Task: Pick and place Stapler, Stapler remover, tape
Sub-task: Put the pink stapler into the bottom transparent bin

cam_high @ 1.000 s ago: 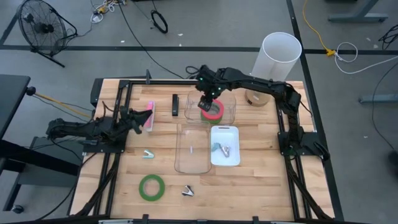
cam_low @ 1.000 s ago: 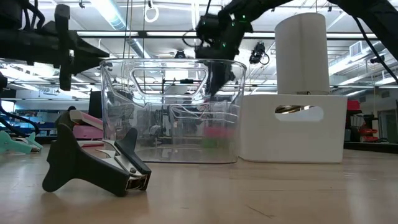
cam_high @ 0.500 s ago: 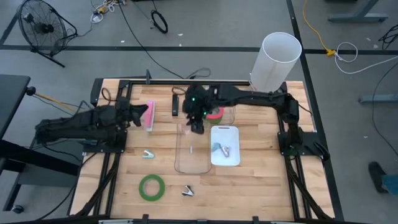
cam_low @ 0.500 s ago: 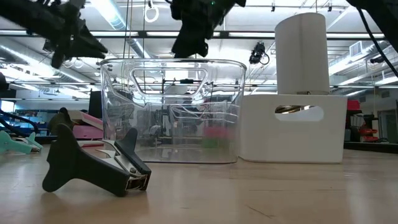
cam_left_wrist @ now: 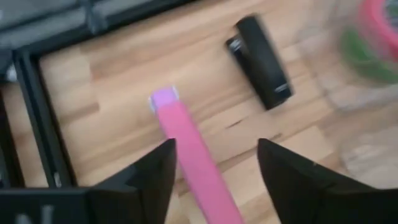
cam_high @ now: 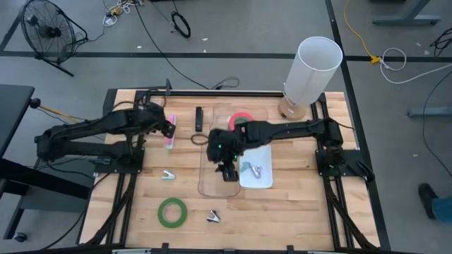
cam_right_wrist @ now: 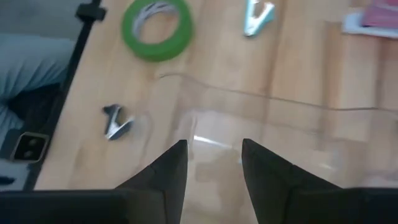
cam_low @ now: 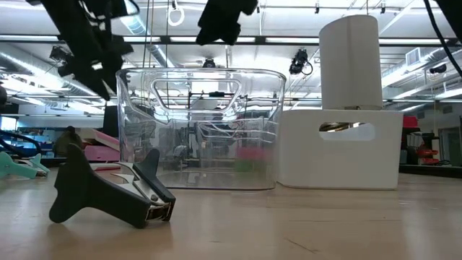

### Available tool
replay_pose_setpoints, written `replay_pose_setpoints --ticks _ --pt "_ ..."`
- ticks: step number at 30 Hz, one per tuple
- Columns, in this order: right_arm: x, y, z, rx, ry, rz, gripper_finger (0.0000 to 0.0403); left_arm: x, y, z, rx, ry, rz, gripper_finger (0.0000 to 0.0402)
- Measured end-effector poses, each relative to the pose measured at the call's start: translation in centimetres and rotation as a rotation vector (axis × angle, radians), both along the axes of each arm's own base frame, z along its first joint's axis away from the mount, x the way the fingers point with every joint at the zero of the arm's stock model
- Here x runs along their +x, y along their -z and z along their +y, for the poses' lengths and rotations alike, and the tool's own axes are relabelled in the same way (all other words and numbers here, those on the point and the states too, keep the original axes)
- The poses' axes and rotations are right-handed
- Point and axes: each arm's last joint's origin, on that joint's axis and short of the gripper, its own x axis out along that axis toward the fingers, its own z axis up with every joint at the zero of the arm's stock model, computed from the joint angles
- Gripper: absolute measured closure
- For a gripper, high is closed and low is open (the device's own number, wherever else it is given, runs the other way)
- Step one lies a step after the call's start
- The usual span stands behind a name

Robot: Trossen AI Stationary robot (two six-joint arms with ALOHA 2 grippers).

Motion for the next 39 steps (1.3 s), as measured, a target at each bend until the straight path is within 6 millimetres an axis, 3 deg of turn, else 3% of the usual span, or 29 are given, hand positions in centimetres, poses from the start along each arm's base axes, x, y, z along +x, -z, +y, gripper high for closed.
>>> replay_pose_setpoints --ticks 7,16,25,33,39 --pt "-1.0 0.3 4.0 -0.052 -0.044 0.043 0.0252 1.2 2.0 1.6 -0.154 -0.142 0.057 0.0102" --pt "-2.0 0.5 7.6 -0.155 -0.08 0.045 0.0252 2.3 3.9 2.9 -0.257 -0.189 0.111 0.009" --pt "-2.4 0.5 8.8 -0.184 -0.089 0.037 0.0252 3.5 5.9 3.6 -0.334 -0.221 0.178 0.009" --pt "-2.4 0.5 8.7 -0.182 -0.081 0.048 0.0252 4.6 7.3 4.4 -0.298 -0.208 0.224 0.0091" --pt "-2.4 0.5 8.7 -0.177 -0.072 0.05 0.0252 4.8 8.0 4.5 -0.307 -0.168 0.282 0.0139"
